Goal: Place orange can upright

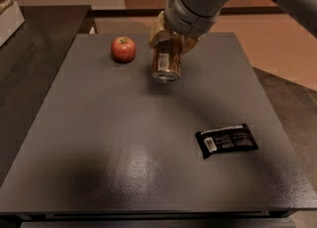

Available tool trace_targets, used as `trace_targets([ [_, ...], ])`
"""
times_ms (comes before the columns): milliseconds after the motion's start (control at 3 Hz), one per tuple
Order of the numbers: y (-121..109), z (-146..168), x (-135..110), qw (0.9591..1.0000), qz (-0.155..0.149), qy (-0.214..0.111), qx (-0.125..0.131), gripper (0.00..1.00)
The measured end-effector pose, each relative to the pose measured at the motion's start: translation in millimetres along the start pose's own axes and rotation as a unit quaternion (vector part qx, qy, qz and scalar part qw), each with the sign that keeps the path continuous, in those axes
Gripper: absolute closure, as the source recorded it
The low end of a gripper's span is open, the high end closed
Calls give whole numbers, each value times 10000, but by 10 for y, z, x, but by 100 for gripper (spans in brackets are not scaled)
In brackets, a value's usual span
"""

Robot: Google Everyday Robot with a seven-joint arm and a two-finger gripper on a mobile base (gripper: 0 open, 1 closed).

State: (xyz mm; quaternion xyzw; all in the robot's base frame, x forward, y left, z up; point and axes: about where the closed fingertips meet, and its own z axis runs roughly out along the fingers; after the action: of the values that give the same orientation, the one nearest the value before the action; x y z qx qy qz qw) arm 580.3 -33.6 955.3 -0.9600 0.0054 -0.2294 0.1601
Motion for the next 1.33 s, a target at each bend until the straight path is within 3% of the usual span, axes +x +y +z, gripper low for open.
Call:
trace_targets([
  [333,48,5,36,9999,-99,33,133,100],
  [667,62,26,71,9982,-458,61,389,100],
  [1000,32,46,77,9916,-940,184,872,100],
  [1333,-27,34,45,9793,-1461,440,1327,100],
])
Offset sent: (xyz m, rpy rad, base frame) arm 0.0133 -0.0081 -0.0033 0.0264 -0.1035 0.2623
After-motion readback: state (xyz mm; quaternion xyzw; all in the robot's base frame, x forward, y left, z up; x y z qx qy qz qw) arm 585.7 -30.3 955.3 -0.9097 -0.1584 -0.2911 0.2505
